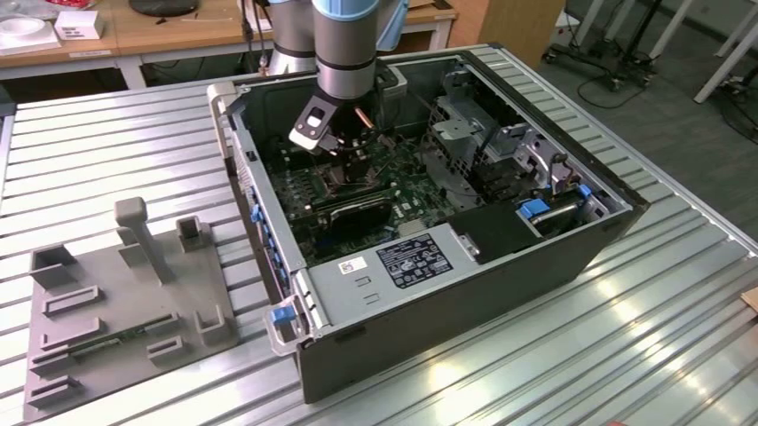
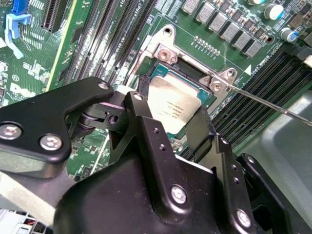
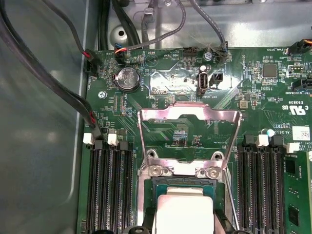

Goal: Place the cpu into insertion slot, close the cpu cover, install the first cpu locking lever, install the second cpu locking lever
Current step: 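Place the cpu into insertion slot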

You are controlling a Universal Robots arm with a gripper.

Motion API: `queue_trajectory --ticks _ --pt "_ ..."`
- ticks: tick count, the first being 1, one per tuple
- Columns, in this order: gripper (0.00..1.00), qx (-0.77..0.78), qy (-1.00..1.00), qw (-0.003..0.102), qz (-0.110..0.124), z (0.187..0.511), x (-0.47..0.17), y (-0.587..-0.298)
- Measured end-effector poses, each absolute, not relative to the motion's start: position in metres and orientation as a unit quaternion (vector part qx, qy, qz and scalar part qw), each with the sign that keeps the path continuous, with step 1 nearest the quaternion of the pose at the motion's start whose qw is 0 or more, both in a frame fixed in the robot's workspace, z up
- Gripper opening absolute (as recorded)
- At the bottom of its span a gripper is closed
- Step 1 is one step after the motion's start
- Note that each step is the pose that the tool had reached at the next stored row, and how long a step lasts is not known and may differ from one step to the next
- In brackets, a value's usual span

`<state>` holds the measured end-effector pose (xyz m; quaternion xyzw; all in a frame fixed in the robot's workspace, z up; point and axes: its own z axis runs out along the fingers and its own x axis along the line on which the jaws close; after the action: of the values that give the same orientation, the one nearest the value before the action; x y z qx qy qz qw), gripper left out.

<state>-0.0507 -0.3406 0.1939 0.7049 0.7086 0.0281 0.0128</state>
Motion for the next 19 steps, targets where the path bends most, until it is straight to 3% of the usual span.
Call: queue_trajectory --ticks 19 --pt "0.54 0.705 0.709 0.013 0.028 0.1933 -0.0496 -0.3405"
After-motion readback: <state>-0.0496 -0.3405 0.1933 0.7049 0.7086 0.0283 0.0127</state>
